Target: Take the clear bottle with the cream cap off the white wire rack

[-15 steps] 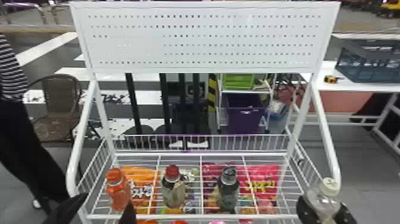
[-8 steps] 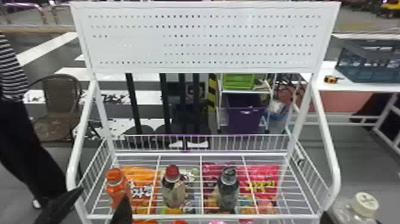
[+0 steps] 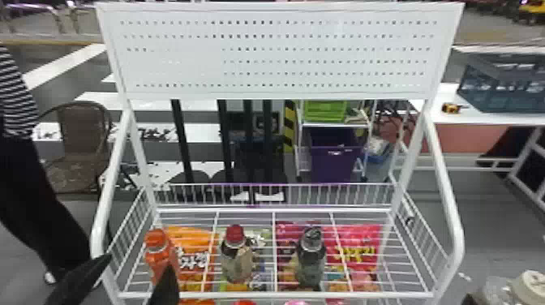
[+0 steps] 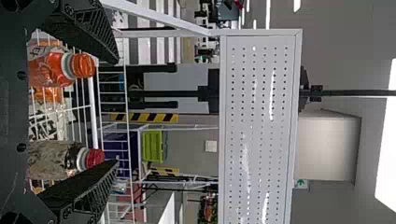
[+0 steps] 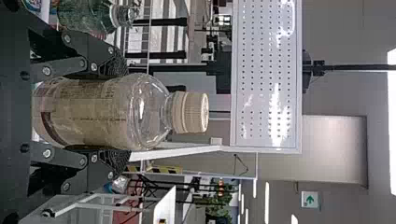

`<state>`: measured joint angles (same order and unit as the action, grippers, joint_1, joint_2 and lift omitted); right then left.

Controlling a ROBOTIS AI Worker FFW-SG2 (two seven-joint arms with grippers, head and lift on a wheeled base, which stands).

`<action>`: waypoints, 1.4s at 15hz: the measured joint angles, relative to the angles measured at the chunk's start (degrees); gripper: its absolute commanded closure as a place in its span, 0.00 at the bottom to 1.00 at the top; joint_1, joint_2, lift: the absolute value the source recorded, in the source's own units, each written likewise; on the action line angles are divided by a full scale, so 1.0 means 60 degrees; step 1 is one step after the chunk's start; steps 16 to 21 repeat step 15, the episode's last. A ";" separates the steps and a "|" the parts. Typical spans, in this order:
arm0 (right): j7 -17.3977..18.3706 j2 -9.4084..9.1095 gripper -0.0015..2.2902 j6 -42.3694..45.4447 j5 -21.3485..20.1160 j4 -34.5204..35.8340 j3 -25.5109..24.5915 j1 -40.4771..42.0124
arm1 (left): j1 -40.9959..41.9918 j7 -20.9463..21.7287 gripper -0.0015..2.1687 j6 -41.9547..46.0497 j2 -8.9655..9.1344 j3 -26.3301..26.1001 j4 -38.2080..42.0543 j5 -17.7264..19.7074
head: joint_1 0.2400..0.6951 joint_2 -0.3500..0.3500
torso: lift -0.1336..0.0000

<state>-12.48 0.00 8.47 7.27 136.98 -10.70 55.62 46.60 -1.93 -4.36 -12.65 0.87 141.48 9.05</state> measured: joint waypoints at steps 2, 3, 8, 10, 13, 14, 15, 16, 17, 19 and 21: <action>-0.0006 0.0000 0.58 0.0002 -0.0018 0.0006 0.0032 0.0012 | 0.0036 0.0012 0.06 0.0000 -0.0001 -0.0003 0.0023 0.0000 | 0.57 0.50 | 1.00; -0.0013 0.0000 0.58 0.0002 -0.0020 0.0008 0.0045 0.0015 | 0.0054 0.0015 0.06 0.0000 -0.0001 -0.0003 0.0033 -0.0001 | 0.57 0.50 | 1.00; -0.0016 0.0000 0.58 0.0002 -0.0017 0.0109 0.0060 0.0110 | 0.0149 0.0032 0.06 0.0000 -0.0015 0.0002 0.0146 -0.0017 | 0.57 0.50 | 1.00; -0.0015 0.0000 0.58 0.0002 -0.0013 0.0182 0.0069 0.0154 | 0.0170 0.0041 0.06 0.0000 -0.0016 0.0002 0.0180 -0.0029 | 0.57 0.50 | 1.00; -0.0024 0.0000 0.58 0.0002 -0.0010 0.0249 0.0070 0.0175 | 0.0184 0.0018 0.06 0.0000 -0.0005 0.0002 0.0207 -0.0042 | 0.57 0.50 | 1.00; -0.0028 0.0000 0.58 0.0002 -0.0010 0.0263 0.0070 0.0176 | 0.0187 0.0015 0.06 0.0000 -0.0002 0.0002 0.0221 -0.0044 | 0.57 0.50 | 1.00; -0.0029 0.0000 0.58 0.0001 -0.0010 0.0267 0.0070 0.0177 | 0.0192 0.0012 0.06 0.0000 -0.0001 0.0002 0.0231 -0.0045 | 0.57 0.50 | 1.00; -0.0029 0.0000 0.58 0.0001 -0.0010 0.0267 0.0070 0.0177 | 0.0192 0.0012 0.06 0.0000 -0.0001 0.0002 0.0231 -0.0045 | 0.57 0.50 | 1.00; -0.0029 0.0000 0.58 0.0001 -0.0010 0.0267 0.0070 0.0177 | 0.0192 0.0012 0.06 0.0000 -0.0001 0.0002 0.0231 -0.0045 | 0.57 0.50 | 1.00; -0.0029 0.0000 0.58 0.0001 -0.0010 0.0267 0.0070 0.0177 | 0.0192 0.0012 0.06 0.0000 -0.0001 0.0002 0.0231 -0.0045 | 0.57 0.50 | 1.00; -0.0029 0.0000 0.58 0.0001 -0.0010 0.0267 0.0070 0.0177 | 0.0192 0.0012 0.06 0.0000 -0.0001 0.0002 0.0231 -0.0045 | 0.57 0.50 | 1.00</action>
